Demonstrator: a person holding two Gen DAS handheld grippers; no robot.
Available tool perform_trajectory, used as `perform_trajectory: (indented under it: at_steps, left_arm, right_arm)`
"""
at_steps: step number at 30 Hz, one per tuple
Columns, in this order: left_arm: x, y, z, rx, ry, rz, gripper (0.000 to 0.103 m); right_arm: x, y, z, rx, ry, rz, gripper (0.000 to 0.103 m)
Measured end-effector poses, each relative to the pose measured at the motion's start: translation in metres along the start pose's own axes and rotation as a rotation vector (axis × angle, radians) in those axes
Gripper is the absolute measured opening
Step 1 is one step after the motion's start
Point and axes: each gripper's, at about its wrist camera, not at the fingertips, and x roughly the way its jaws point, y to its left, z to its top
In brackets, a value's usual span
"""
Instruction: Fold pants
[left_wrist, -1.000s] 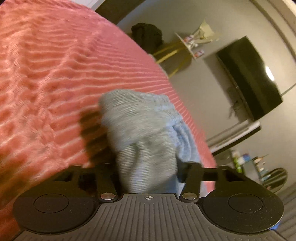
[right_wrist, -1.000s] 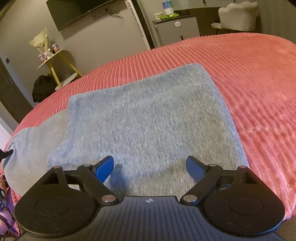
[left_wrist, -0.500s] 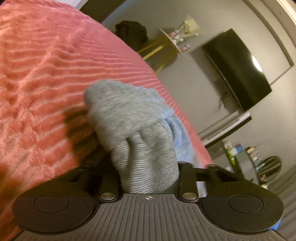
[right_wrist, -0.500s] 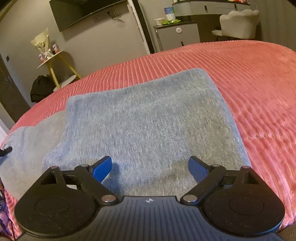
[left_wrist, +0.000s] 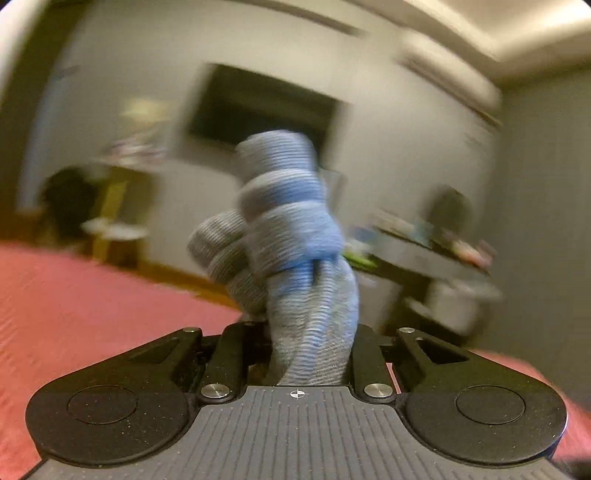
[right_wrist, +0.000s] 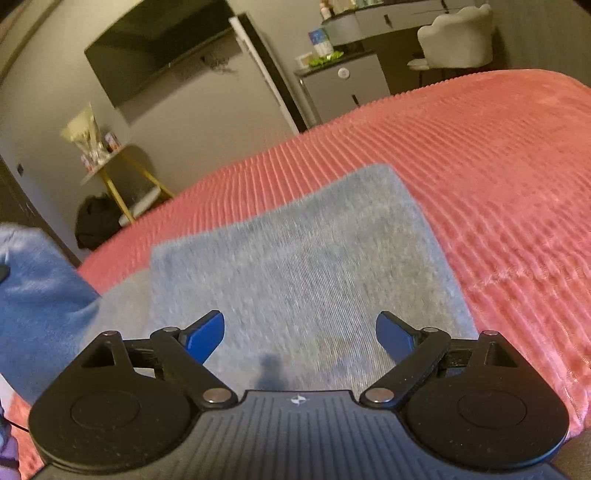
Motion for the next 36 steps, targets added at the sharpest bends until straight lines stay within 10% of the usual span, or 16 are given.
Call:
perform_trajectory:
  at_steps: [4, 9, 13, 21, 28, 36]
  left_arm:
    - [0.017, -0.092, -0.039, 0.168, 0.153, -0.133, 0.031]
    - [0.039, -0.159, -0.129, 0.46, 0.561, -0.026, 0.036]
    - [-0.006, -0.171, -0.145, 0.66, 0.492, 0.04, 0.053]
    - [-0.044, -0.076, -0.063, -0.025, 0.481, 0.102, 0.07]
    - [-0.067, -0.029, -0.042, -0.064, 0.453, 0.222, 0.078]
    - [-0.053, 0.023, -0.07, -0.359, 0.464, 0.238, 0.079]
  right_arm:
    - [-0.012, -0.014, 0.006, 0.107, -0.016, 0.063, 0.09]
    - [-0.025, -0.031, 0.013, 0.202, -0.014, 0.102, 0.09]
    - [-0.024, -0.048, 0.011, 0.298, 0.068, 0.186, 0.09]
    - [0.017, -0.05, 0.0, 0.446, 0.295, 0.311, 0.091]
    - [0.039, -0.051, 0.001, 0.619, 0.381, 0.433, 0.094]
    - [0.038, -0.073, -0.012, 0.725, 0.384, 0.458, 0.095]
